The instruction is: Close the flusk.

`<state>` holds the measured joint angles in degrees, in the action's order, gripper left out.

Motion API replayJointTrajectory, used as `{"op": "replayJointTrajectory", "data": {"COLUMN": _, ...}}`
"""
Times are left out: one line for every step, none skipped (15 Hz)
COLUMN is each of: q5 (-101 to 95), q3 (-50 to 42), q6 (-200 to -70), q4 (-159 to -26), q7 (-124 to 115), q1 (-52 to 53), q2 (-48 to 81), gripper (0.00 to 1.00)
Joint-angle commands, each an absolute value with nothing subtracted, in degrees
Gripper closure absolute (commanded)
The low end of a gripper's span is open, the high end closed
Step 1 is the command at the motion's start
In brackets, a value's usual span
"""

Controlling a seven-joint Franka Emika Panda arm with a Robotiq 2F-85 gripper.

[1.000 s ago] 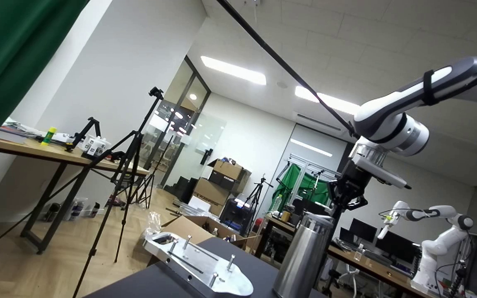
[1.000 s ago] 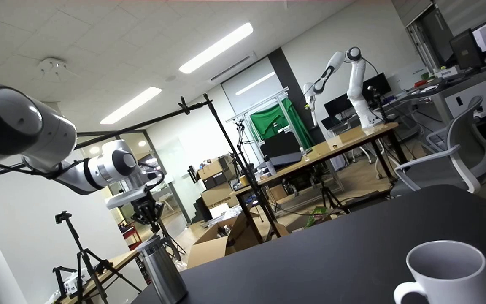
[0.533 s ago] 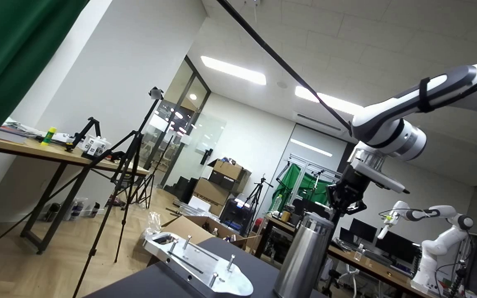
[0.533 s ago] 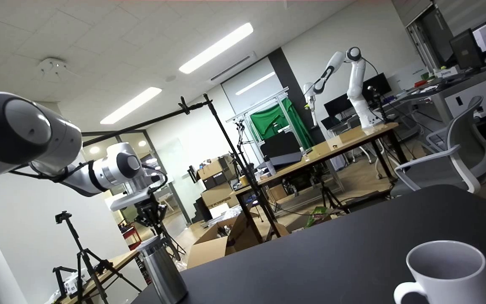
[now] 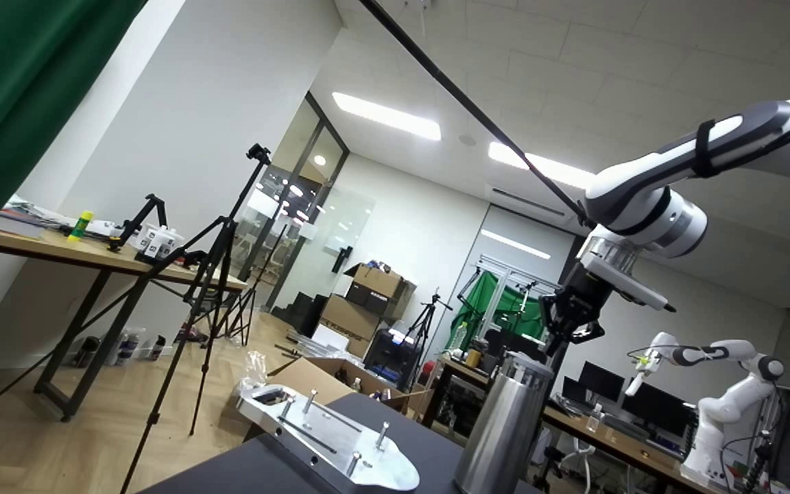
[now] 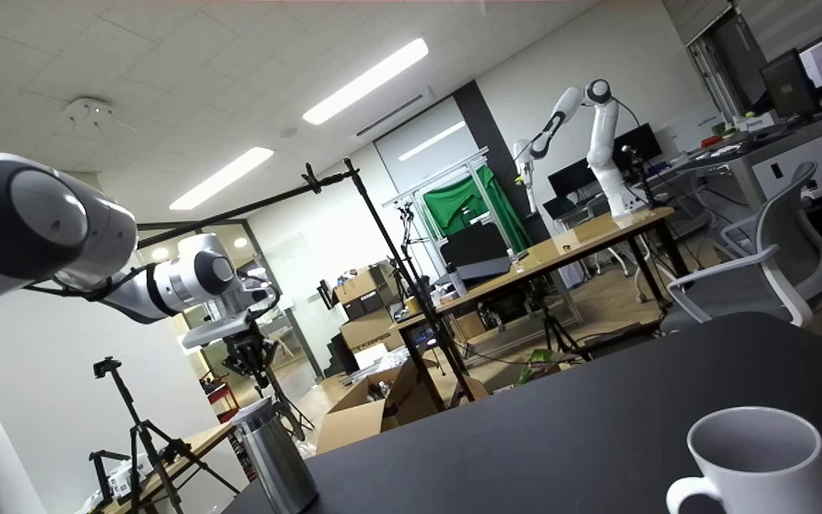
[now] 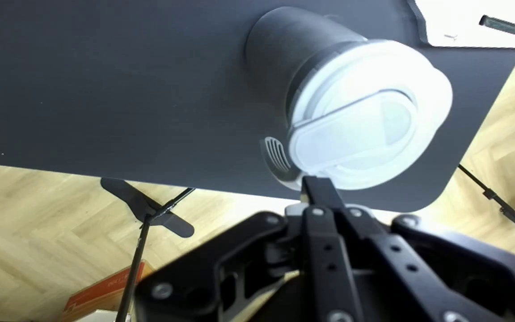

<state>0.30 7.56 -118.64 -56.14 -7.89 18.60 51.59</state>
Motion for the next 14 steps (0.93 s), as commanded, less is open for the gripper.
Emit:
{"op": "replayJointTrajectory", "data": {"q5": -0.01, "q3": 7.01, "q6": -116.41, "q4": -58.38, "q7": -9.95, "q1": 18.87, "q2": 46.62, "gripper": 0.70}}
{"op": "replayJointTrajectory", "data": {"q5": -0.09, "q3": 6.88, "q6": -116.39, "q4": -59.74, "q7": -10.39, "q1": 18.80, "q2": 45.12, "gripper": 0.64}}
{"op": "replayJointTrajectory", "data": {"q5": 0.05, "q3": 6.86, "q6": -116.22, "q4": -61.73, "q7": -10.72, "q1": 18.57, "q2": 43.25, "gripper": 0.55}}
{"op": "replayJointTrajectory", "data": {"q5": -0.03, "q3": 6.66, "q6": -115.92, "q4": -63.32, "q7": -11.30, "q1": 18.55, "q2": 41.65, "gripper": 0.49}}
{"op": "replayJointTrajectory", "data": {"q5": 0.03, "q3": 6.43, "q6": -116.92, "q4": -66.34, "q7": -11.96, "q1": 18.41, "q2": 39.40, "gripper": 0.43}}
{"op": "replayJointTrajectory", "data": {"q5": 0.22, "q3": 6.28, "q6": -117.60, "q4": -69.12, "q7": -12.35, "q1": 18.26, "q2": 37.30, "gripper": 0.35}}
{"op": "replayJointTrajectory", "data": {"q5": 0.40, "q3": 6.12, "q6": -118.75, "q4": -72.57, "q7": -13.03, "q1": 18.04, "q2": 34.95, "gripper": 0.29}}
{"op": "replayJointTrajectory", "data": {"q5": 0.61, "q3": 6.04, "q6": -119.42, "q4": -74.90, "q7": -13.56, "q1": 17.81, "q2": 33.35, "gripper": 0.21}}
{"op": "replayJointTrajectory", "data": {"q5": 1.04, "q3": 6.16, "q6": -119.80, "q4": -77.50, "q7": -13.69, "q1": 17.45, "q2": 31.63, "gripper": 0.15}}
{"op": "replayJointTrajectory", "data": {"q5": 1.43, "q3": 6.10, "q6": -120.71, "q4": -80.19, "q7": -13.99, "q1": 17.13, "q2": 30.02, "gripper": 0.09}}
{"op": "replayJointTrajectory", "data": {"q5": 1.71, "q3": 6.09, "q6": -121.41, "q4": -82.95, "q7": -13.90, "q1": 16.84, "q2": 28.37, "gripper": 0.01}}
{"op": "replayJointTrajectory", "data": {"q5": 1.87, "q3": 5.87, "q6": -122.43, "q4": -85.77, "q7": -14.42, "q1": 16.72, "q2": 26.75, "gripper": 0.01}}
{"op": "replayJointTrajectory", "data": {"q5": 2.71, "q3": 6.06, "q6": -122.65, "q4": -88.67, "q7": -14.36, "q1": 16.21, "q2": 25.01, "gripper": 0.00}}
{"op": "replayJointTrajectory", "data": {"q5": 1.23, "q3": 6.56, "q6": -120.45, "q4": -79.71, "q7": -12.69, "q1": 16.69, "q2": 30.97, "gripper": 0.07}}
